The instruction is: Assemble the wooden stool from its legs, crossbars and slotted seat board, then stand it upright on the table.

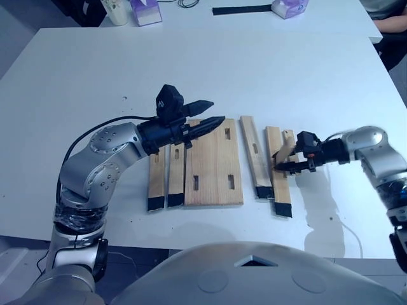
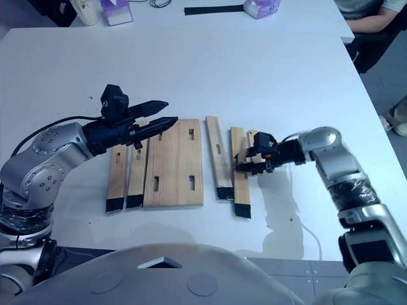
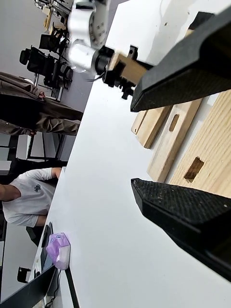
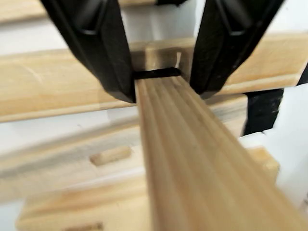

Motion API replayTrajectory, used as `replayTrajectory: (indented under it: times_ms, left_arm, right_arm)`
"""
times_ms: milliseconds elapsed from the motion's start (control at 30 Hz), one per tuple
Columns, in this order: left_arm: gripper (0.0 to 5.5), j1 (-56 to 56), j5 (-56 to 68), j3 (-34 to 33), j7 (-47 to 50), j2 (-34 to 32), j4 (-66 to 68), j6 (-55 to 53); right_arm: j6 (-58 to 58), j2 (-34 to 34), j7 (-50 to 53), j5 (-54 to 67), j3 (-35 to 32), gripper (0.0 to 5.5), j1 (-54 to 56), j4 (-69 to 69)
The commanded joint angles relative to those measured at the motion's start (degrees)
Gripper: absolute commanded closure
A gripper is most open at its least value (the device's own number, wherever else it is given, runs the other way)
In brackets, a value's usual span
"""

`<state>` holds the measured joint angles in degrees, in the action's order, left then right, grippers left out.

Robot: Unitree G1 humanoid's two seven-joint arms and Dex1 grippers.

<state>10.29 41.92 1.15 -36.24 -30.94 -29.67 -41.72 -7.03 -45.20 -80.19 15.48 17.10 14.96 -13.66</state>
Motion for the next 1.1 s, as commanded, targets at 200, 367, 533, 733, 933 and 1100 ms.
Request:
replayTrajectory:
  times_ms: [200,367,533,733,933,1100]
  left_arm:
    - [2.93,-0.1,-0.55,-0.3,-0.26,-0.73,-0.19,-0.11]
    - [2.93,-0.76,-0.51,-0.83,-0.13,-0.5,-0.71,0.4]
    - [2.93,-1.33,-0.8,-1.08,0.15,-0.22,-0.88,0.74]
    - [2.93,-1.19,-0.46,-1.09,-0.35,-0.45,-1.24,0.6]
    - [2.93,0.08,-0.63,-0.7,-0.59,-0.23,-0.16,0.44]
    - [2.93,1.39,-1.03,-0.04,-0.73,0.05,0.95,0.47]
  right_arm:
    - [-2.64,1.01,3.57,1.7,-4.87,2.59,-1.98,3.22]
    - [-7.3,-0.16,4.95,6.41,-11.11,2.59,-1.68,11.73]
    - [-14.61,-2.83,5.66,11.84,-15.7,2.59,-2.14,21.86]
    - [-23.53,-3.09,8.69,22.61,-23.08,2.59,-0.88,30.49]
    - [-23.31,6.3,20.16,22.98,-21.07,2.59,3.63,31.45]
    - [-19.61,11.26,24.57,17.53,-16.86,2.41,2.9,28.94]
